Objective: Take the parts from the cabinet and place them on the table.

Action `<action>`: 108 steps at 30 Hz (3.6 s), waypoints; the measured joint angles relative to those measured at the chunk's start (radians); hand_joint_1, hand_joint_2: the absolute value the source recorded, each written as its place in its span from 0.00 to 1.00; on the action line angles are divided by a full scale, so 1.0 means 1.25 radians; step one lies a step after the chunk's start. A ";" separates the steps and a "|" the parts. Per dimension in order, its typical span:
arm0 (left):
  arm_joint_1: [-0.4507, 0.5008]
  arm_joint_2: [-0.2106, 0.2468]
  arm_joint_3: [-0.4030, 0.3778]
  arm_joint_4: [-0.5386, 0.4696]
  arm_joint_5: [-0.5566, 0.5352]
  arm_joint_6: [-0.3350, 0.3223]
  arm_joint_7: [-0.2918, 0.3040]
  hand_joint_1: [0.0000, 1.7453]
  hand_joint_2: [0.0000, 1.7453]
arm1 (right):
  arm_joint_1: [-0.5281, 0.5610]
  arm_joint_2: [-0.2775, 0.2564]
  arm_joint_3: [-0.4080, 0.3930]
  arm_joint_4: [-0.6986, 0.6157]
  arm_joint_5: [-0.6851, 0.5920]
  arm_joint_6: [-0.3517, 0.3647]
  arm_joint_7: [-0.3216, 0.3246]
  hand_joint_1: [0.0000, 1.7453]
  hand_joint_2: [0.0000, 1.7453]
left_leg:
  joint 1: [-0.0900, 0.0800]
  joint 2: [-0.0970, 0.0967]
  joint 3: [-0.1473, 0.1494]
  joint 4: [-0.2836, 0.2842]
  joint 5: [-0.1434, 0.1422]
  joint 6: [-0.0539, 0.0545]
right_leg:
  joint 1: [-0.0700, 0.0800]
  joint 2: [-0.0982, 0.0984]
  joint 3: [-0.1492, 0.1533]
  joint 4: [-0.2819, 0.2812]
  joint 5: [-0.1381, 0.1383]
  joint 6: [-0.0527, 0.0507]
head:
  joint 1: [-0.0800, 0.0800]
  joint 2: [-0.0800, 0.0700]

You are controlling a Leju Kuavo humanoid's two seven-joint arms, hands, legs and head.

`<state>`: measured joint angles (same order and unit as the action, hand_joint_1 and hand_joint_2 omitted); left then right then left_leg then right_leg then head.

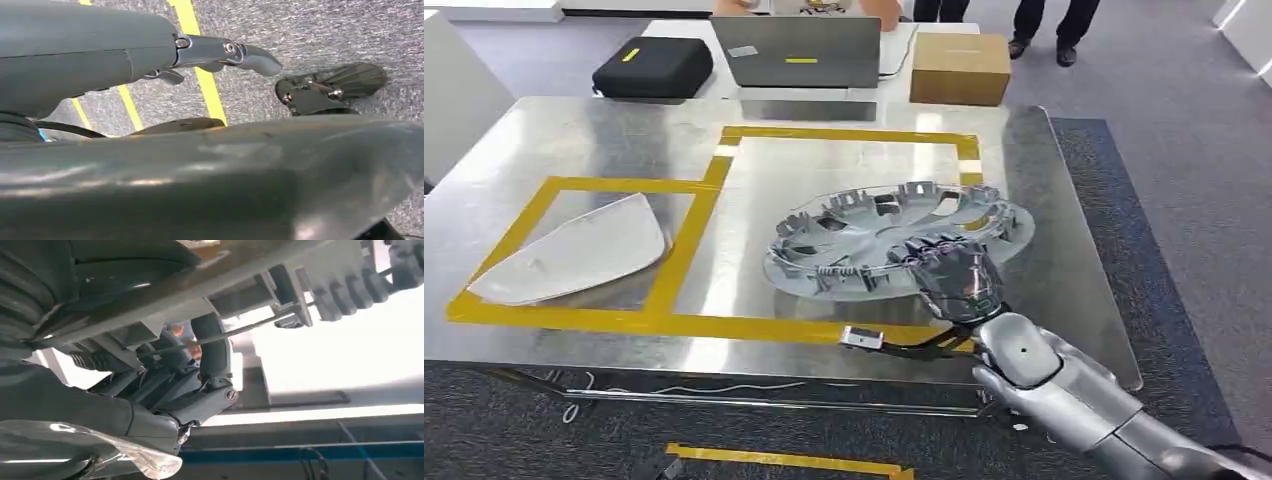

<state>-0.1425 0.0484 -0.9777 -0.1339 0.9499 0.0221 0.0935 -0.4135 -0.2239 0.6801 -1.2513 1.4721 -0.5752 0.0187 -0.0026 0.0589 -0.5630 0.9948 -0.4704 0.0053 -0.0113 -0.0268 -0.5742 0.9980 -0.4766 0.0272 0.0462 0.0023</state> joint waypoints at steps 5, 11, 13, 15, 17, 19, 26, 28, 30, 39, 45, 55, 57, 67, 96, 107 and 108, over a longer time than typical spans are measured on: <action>0.000 0.000 0.000 0.000 0.004 0.002 -0.005 0.00 0.00 | 0.008 0.029 -0.017 -0.012 -0.016 0.021 -0.003 1.00 1.00 | 0.000 0.000 0.000 0.000 0.000 0.000 | 0.000 0.000 0.000 0.000 0.000 0.000 | 0.000 0.000; 0.001 0.000 -0.005 0.000 0.009 0.004 -0.013 0.00 0.00 | 0.009 0.042 -0.026 -0.015 -0.016 0.068 -0.008 1.00 1.00 | 0.000 0.000 0.000 0.000 0.000 0.000 | 0.000 0.000 0.000 0.000 0.000 0.000 | 0.000 0.000; 0.001 0.000 -0.008 0.000 0.013 0.004 -0.014 0.00 0.00 | 0.008 0.045 -0.027 -0.013 -0.013 0.090 0.001 1.00 1.00 | 0.000 0.000 0.000 0.000 0.000 0.000 | 0.000 0.000 0.000 0.000 0.000 0.000 | 0.000 0.000; 0.002 0.000 -0.013 0.000 0.016 0.000 -0.021 0.00 0.00 | 0.005 0.047 -0.031 -0.007 -0.010 0.106 0.009 1.00 1.00 | 0.000 0.000 0.000 0.000 0.000 0.000 | 0.000 0.000 0.000 0.000 0.000 0.000 | 0.000 0.000; 0.003 0.000 -0.015 0.000 0.018 -0.005 -0.027 0.00 0.00 | 0.001 0.047 -0.035 -0.001 -0.010 0.113 0.012 1.00 1.00 | 0.000 0.000 0.000 0.000 0.000 0.000 | 0.000 0.000 0.000 0.000 0.000 0.000 | 0.000 0.000; 0.004 0.000 -0.015 0.000 0.019 -0.007 -0.027 0.00 0.00 | 0.000 0.047 -0.041 0.005 -0.012 0.114 0.013 1.00 1.00 | 0.000 0.000 0.000 0.000 0.000 0.000 | 0.000 0.000 0.000 0.000 0.000 0.000 | 0.000 0.000; 0.006 0.000 -0.015 0.000 0.025 -0.009 -0.038 0.00 0.00 | 0.000 0.047 -0.055 0.014 -0.014 0.121 0.013 0.00 1.00 | 0.000 0.000 0.000 0.000 0.000 0.000 | 0.000 0.000 0.000 0.000 0.000 0.000 | 0.000 0.000; 0.007 0.000 -0.016 0.000 0.027 -0.005 -0.042 0.00 0.00 | 0.000 0.047 -0.061 0.016 -0.013 0.126 0.013 0.00 1.00 | 0.000 0.000 0.000 0.000 0.000 0.000 | 0.000 0.000 0.000 0.000 0.000 0.000 | 0.000 0.000; 0.007 0.000 -0.016 0.000 0.028 -0.003 -0.043 0.00 0.00 | 0.000 0.047 -0.067 0.017 -0.012 0.127 0.013 0.00 1.00 | 0.000 0.000 0.000 0.000 0.000 0.000 | 0.000 0.000 0.000 0.000 0.000 0.000 | 0.000 0.000; 0.012 0.000 -0.016 0.000 0.056 0.005 -0.042 0.00 0.00 | -0.028 0.064 -0.080 0.016 -0.151 0.311 -0.019 0.00 1.00 | 0.000 0.000 0.000 0.000 0.000 0.000 | 0.000 0.000 0.000 0.000 0.000 0.000 | 0.000 0.000; 0.020 0.000 -0.016 0.000 0.088 0.004 -0.044 0.00 0.00 | -0.109 0.090 -0.066 0.016 -0.255 0.481 0.028 0.00 1.00 | 0.000 0.000 0.000 0.000 0.001 0.000 | 0.000 0.000 0.000 0.000 0.001 0.000 | 0.000 0.000; 0.025 0.002 -0.016 0.000 0.136 0.002 -0.051 0.00 0.00 | -0.280 0.097 0.039 0.016 -0.479 0.657 0.108 0.00 1.00 | 0.000 0.000 -0.001 0.000 0.001 0.000 | 0.000 -0.001 0.000 0.000 0.001 0.000 | 0.000 0.000; 0.027 0.002 -0.016 0.000 0.140 0.002 -0.052 0.00 0.00 | -0.297 0.097 0.058 0.016 -0.496 0.659 0.117 0.00 1.00 | 0.000 0.000 -0.001 0.000 0.001 0.000 | 0.000 0.000 0.000 0.000 0.001 0.000 | 0.000 0.000; 0.027 0.003 -0.016 0.001 0.153 0.002 -0.054 0.00 0.00 | -0.345 0.092 0.117 0.016 -0.535 0.669 0.133 0.00 1.00 | 0.000 0.000 -0.001 0.000 0.001 0.000 | 0.000 0.000 -0.001 0.000 0.001 0.000 | 0.000 0.000; 0.027 -0.016 -0.058 0.002 0.267 0.008 -0.071 0.00 0.00 | -0.007 0.101 0.091 -0.045 -0.021 0.500 0.248 0.00 1.00 | 0.000 -0.001 -0.001 0.000 0.000 0.000 | 0.000 0.000 -0.001 0.000 0.000 0.000 | 0.000 0.000; 0.027 -0.017 -0.060 0.002 0.283 0.010 -0.076 0.00 0.00 | 0.003 0.103 0.072 -0.045 0.011 0.519 0.245 0.00 1.00 | 0.000 -0.001 -0.001 0.001 0.000 0.000 | 0.000 0.000 -0.001 0.000 0.000 0.000 | 0.000 0.000; 0.027 -0.017 -0.060 0.002 0.287 0.010 -0.078 0.00 0.00 | 0.002 0.103 0.073 -0.045 0.020 0.526 0.247 0.00 1.00 | 0.000 -0.001 -0.001 0.001 0.000 0.000 | 0.000 0.000 -0.001 0.000 0.000 0.000 | 0.000 0.000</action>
<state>-0.1087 0.0275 -1.0533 -0.1308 1.3085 0.0351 -0.0034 -0.4115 -0.0950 0.7710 -1.3077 1.4970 0.0817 0.3273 -0.0029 0.0583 -0.5648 0.9957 -0.4708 0.0050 -0.0113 -0.0274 -0.5752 0.9978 -0.4765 0.0270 0.0462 0.0023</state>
